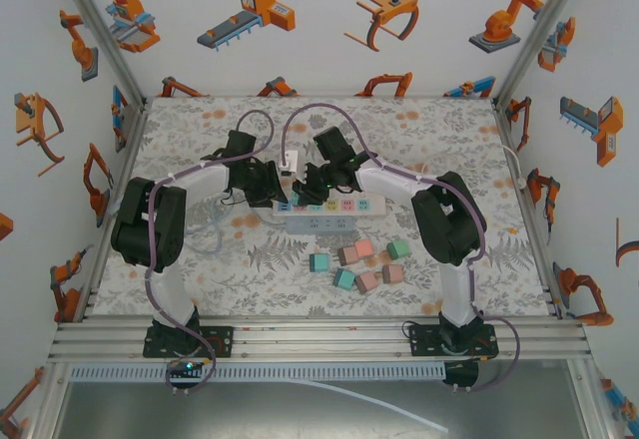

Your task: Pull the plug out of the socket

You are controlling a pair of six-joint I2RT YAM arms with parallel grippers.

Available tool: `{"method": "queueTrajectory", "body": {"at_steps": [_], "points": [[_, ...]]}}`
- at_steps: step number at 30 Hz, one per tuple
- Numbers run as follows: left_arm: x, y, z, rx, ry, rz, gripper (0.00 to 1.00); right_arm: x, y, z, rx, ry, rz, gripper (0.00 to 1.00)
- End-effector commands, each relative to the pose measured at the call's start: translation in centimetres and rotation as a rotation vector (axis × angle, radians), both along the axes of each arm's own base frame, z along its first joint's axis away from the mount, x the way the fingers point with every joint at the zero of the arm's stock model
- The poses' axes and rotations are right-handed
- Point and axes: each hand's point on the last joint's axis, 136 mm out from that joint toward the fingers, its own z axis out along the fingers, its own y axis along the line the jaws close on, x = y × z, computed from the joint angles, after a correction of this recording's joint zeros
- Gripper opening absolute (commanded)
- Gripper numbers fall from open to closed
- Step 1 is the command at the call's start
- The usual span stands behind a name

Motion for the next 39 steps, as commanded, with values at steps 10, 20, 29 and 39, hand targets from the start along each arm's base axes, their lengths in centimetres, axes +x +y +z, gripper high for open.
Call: {"method": "queueTrajectory", "body": {"at_steps": [10,20,29,39], "points": [[-3.0,2.4,-4.2,0.183,0.119,-0.025,0.47,-0.1,1.4,6.1,0.136,-0.102,0.029,0.18],[-2.8,1.7,-2.8,0.143,0.104,-0.033,0.47,-0.6,0.5,6.5,0.128,-0.121,0.014,0.18],[-1.2,-0.2,5.1,0.002,-0.056,-0.038,0.51,-0.9,-1.3,12.0,0.241,-0.069,-0.191,0.14],[-2.4,-0.4,16.0,-0.101,-0.338,-0.109,0.54,-0.4,-8.9,16.3,0.464,0.347,-0.814,0.08]]}}
